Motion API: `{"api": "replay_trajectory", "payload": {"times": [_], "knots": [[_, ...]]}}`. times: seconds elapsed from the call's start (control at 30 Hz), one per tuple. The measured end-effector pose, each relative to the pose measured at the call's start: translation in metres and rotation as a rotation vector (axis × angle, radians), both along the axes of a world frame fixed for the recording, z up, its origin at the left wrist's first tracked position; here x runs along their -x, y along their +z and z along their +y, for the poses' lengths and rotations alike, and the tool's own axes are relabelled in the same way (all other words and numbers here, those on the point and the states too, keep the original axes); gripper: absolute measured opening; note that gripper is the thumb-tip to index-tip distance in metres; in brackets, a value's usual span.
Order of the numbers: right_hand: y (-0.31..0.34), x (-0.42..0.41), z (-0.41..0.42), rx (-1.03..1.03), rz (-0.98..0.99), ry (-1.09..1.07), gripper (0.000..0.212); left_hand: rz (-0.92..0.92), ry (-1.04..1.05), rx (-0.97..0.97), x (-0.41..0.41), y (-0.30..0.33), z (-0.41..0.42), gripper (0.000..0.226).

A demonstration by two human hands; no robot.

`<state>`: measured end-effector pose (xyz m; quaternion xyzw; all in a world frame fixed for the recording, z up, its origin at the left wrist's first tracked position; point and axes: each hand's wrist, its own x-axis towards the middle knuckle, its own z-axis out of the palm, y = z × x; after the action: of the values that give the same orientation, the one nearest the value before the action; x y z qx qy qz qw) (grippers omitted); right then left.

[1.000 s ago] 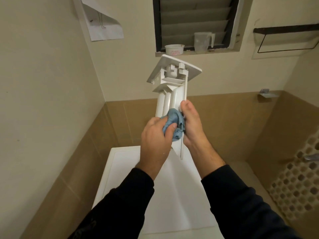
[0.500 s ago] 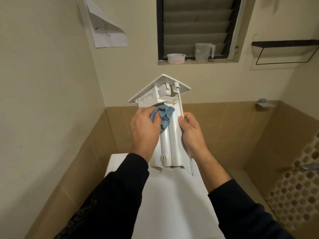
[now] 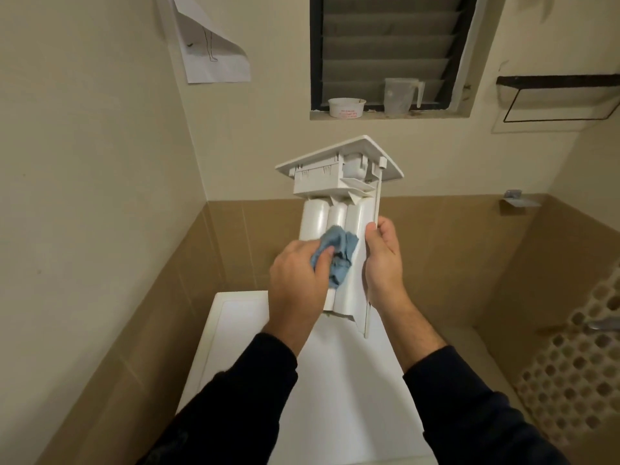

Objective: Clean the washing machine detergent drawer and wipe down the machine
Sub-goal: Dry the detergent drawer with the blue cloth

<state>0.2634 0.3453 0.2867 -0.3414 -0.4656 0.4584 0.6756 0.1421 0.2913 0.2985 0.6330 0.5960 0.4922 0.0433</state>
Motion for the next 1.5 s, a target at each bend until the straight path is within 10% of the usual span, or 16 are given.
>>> {"api": "replay_trajectory", "payload": {"times": [1.5], "knots": [[0.001, -0.022, -0.015, -0.059, -0.021, -0.009, 0.021, 0.063, 0.03, -0.051, -0.029, 0.019, -0.006, 0.021]]}}
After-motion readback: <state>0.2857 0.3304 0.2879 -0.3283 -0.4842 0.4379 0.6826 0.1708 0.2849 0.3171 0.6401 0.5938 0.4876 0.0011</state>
